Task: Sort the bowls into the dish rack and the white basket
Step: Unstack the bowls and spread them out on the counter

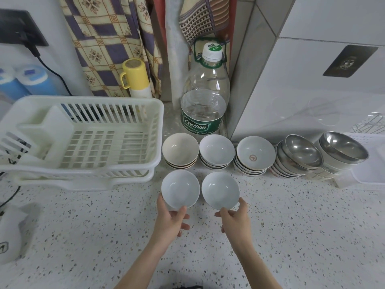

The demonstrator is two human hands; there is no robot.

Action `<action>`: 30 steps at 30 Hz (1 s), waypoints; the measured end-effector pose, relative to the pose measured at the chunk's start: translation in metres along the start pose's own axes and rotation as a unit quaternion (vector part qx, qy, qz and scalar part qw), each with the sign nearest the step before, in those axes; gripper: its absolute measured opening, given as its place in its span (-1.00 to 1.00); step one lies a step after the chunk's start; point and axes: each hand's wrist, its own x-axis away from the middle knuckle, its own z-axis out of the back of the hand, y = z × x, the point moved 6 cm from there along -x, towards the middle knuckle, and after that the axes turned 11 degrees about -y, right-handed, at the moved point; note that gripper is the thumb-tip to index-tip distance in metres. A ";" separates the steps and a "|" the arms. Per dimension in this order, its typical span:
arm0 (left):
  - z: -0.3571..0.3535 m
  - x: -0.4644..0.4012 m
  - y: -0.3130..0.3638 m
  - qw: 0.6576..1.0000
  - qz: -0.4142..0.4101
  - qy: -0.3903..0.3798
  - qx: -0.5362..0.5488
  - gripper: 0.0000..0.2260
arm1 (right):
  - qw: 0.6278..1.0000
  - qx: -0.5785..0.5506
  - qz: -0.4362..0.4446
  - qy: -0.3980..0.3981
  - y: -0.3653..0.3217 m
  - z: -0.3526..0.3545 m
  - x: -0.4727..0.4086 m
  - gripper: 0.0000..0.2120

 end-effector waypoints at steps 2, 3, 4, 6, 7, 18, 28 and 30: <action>0.000 -0.002 0.000 1.000 0.001 0.004 -0.001 -0.42 | 1.000 0.004 0.000 -0.003 0.000 0.000 -0.001 -0.38; -0.001 -0.002 0.000 1.000 0.002 0.005 -0.003 -0.41 | 1.000 0.005 -0.001 -0.003 0.000 -0.001 -0.001 -0.37; -0.001 -0.003 0.000 1.000 0.001 0.006 -0.006 -0.41 | 1.000 0.005 -0.001 -0.003 0.001 -0.001 -0.001 -0.37; -0.002 -0.003 0.001 1.000 0.001 0.004 -0.008 -0.40 | 1.000 0.001 0.000 -0.003 0.001 -0.002 -0.001 -0.37; -0.002 -0.003 0.001 1.000 0.000 0.002 -0.008 -0.40 | 1.000 -0.001 0.000 -0.002 0.001 -0.002 -0.001 -0.37; -0.004 -0.001 0.006 1.000 -0.017 -0.004 -0.016 -0.36 | 1.000 -0.015 0.001 -0.014 -0.002 -0.005 0.000 -0.36; 0.014 0.006 0.013 0.997 -0.027 0.010 -0.070 -0.16 | 0.997 0.047 -0.006 0.063 -0.007 0.022 0.005 -0.36; 0.022 0.007 0.025 0.994 -0.056 0.033 -0.092 -0.19 | 0.993 0.048 0.007 0.106 -0.017 0.036 0.006 -0.45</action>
